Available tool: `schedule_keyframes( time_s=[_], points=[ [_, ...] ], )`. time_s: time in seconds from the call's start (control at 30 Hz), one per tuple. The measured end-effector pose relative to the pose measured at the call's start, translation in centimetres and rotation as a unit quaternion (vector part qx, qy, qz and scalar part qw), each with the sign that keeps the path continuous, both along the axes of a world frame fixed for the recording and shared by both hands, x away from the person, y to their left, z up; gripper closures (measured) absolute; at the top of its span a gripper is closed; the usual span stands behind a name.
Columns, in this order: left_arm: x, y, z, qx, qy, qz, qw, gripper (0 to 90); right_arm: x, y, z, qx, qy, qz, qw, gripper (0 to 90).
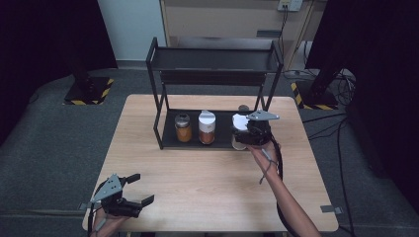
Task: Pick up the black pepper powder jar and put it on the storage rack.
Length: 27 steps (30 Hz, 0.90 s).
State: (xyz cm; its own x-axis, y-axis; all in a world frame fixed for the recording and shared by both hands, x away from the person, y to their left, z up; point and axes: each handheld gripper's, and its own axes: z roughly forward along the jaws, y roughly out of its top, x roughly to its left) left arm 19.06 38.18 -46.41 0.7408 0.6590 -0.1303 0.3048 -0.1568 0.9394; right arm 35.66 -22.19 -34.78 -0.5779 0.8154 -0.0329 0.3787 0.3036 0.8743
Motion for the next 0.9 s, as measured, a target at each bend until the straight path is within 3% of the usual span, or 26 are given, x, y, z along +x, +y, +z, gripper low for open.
schedule_keyframes(
  time_s=[0.43, 0.9],
  points=[
    [0.0, 0.1, 0.0, -0.001, 0.001, 0.0, 1.0, 2.1, 2.5, 1.7, -1.2, 0.006, 0.012, -0.051, 0.9986, 30.5],
    [0.1, 0.1, -0.1, -0.003, 0.002, 0.0, 1.0, 2.1, 3.9, 2.6, -3.3, 0.006, 0.018, -0.053, 0.9984, 30.5]
  ],
)
